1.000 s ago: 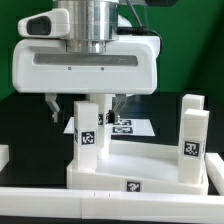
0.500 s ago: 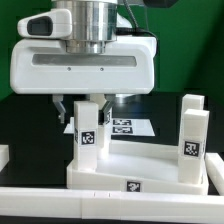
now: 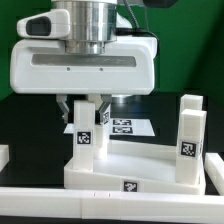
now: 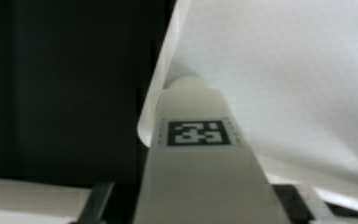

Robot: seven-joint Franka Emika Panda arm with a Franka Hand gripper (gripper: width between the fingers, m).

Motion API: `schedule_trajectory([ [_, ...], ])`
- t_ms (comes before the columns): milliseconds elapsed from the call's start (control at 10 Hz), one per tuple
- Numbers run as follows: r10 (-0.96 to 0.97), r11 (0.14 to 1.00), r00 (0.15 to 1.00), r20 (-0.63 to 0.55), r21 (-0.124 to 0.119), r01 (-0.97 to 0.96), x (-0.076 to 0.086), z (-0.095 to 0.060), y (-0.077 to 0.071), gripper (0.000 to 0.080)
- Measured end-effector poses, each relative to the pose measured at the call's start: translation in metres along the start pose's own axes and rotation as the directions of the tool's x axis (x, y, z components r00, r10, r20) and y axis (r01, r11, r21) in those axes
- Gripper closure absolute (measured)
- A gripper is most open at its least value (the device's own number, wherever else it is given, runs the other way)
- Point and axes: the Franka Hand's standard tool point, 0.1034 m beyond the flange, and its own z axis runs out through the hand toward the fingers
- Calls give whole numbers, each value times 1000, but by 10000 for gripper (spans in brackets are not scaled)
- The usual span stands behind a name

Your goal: Assemble desk

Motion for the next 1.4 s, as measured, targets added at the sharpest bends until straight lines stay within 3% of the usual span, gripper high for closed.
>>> schedule_trajectory([
  [100,106,994,994,6,10,-106,1,0,3,511],
  [500,455,891,891,12,8,-455,1,0,2,511],
  [1000,657,754,753,37,-13,-657,-6,-1,3,496],
  [1200,658,753,752,37,-16,-658,-6,0,4,484],
  [1300,657,753,753,38,-15,-657,-6,0,3,318],
  [1400,656,755,754,38,-10,-656,-5,-5,2,318],
])
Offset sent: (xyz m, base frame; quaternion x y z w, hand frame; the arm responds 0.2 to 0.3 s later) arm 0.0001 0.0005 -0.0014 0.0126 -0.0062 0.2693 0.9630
